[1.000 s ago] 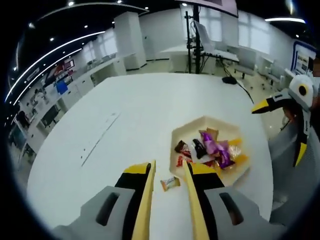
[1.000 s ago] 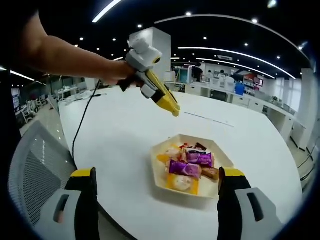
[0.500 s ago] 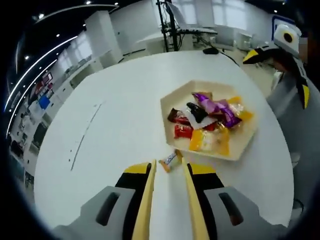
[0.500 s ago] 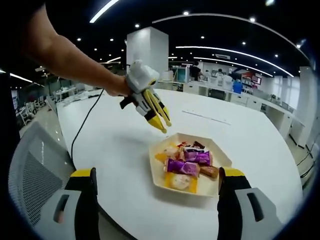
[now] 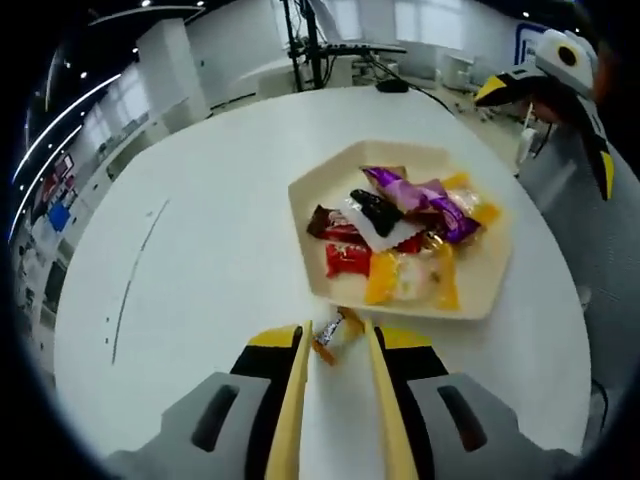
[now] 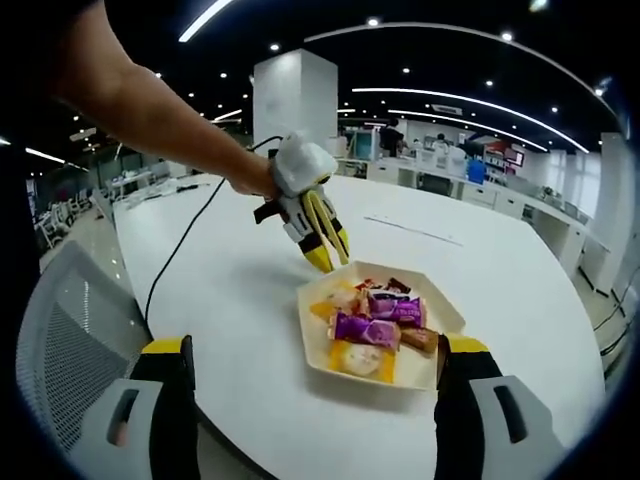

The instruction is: Place the target food into the container with the food tongs after gripping and lifting it, then release it inside without dropping or visibly crushing the food.

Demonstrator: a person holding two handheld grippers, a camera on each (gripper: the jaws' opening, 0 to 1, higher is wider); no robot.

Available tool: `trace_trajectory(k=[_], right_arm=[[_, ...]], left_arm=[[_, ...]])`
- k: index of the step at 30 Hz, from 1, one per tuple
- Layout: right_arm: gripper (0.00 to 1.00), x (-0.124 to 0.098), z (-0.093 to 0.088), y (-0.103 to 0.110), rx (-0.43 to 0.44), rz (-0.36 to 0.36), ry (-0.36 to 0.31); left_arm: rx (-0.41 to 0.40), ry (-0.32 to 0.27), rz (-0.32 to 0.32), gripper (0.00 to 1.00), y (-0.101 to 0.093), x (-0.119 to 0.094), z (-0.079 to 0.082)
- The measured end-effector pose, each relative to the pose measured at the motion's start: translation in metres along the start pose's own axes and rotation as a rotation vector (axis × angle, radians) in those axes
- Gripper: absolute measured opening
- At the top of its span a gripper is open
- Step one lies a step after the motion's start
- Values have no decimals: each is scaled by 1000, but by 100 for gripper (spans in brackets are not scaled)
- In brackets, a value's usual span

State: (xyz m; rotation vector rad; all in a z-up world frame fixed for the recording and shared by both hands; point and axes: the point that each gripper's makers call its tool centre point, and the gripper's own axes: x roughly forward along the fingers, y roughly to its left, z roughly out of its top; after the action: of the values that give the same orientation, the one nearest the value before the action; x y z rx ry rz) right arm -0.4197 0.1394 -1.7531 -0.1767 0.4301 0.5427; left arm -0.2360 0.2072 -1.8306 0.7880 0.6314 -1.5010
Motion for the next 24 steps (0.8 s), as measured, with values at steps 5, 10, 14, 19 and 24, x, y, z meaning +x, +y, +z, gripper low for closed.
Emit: trace_trajectory(k=[5, 10, 14, 19, 24], right_arm=[[99, 0, 0, 1, -8, 5, 1], [99, 0, 1, 3, -14, 14, -3], [99, 0, 1, 4, -20, 16, -4], [99, 0, 1, 2, -17, 6, -5], [99, 1, 0, 4, -27, 14, 6]], left_arm=[[-68, 51, -23, 24, -16, -16, -16], [-75, 77, -44, 25, -34, -31, -31], [-24, 114, -57, 25, -45, -35, -43], [-15, 136, -57, 25, -55, -39, -49], [-75, 83, 6, 25, -45, -38, -40]])
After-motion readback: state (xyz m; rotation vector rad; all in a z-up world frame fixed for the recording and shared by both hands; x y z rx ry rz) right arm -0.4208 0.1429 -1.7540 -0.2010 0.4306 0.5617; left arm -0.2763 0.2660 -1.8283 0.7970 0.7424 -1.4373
